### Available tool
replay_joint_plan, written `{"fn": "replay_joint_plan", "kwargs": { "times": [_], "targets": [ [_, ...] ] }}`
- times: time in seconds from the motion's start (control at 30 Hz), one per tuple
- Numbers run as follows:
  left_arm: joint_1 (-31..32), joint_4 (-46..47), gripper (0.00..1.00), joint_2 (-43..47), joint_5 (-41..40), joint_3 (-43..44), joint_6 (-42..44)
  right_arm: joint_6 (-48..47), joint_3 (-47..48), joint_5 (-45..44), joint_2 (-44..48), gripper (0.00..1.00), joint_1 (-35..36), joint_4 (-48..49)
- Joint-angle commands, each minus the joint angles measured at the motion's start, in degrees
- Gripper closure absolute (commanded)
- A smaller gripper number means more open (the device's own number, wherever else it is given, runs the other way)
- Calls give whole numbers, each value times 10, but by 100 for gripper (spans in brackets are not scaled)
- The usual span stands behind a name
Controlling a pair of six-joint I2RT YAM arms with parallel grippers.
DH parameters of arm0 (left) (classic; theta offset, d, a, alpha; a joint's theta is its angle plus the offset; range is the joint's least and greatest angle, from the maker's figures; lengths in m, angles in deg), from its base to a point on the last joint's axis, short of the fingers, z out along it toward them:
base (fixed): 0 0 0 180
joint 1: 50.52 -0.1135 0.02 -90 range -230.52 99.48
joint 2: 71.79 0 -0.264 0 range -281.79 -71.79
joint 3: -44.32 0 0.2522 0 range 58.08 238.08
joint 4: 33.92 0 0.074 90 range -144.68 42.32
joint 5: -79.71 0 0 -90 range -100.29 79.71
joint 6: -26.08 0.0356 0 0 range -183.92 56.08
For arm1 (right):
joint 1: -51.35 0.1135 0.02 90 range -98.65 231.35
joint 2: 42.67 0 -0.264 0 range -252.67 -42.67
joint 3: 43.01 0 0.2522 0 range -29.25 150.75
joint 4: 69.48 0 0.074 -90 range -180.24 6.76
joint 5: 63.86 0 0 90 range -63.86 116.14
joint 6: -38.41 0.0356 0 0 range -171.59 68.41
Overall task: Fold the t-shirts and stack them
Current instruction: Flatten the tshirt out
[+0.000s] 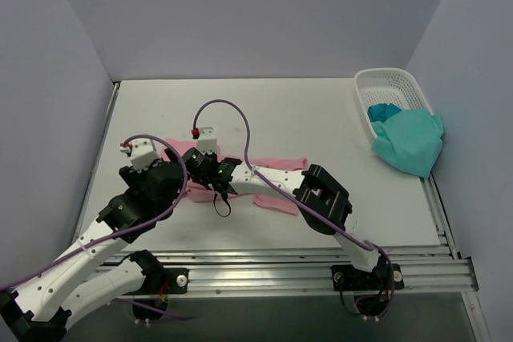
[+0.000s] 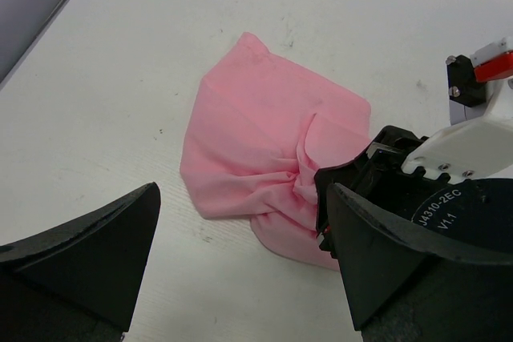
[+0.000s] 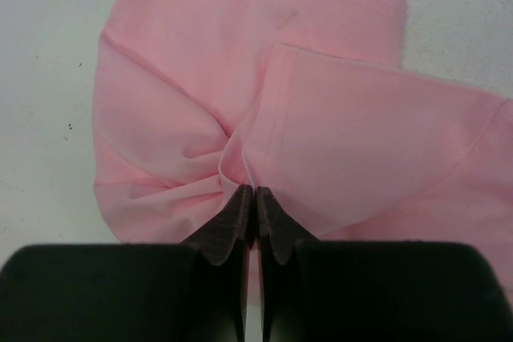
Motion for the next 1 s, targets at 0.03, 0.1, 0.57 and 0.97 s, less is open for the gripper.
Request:
{"fn": "replay_joint_plan", "kwargs": {
  "times": [0.03,0.1,0.57,0.97],
  "targets": [
    [-2,80,6,5,-5,14,-19,2,-34,-19,18,100,17,-31],
    [-2,80,6,4,-6,14,-20,2,-47,-34,30,100,16,-24],
    [-7,129,6,-14,41,0,6,-33,-180,-278,382,100,-27,-104],
    [-11,163,6,-101,151,-46,-60,-12,-280,-305,483,100,-68,-134]
  ]
}}
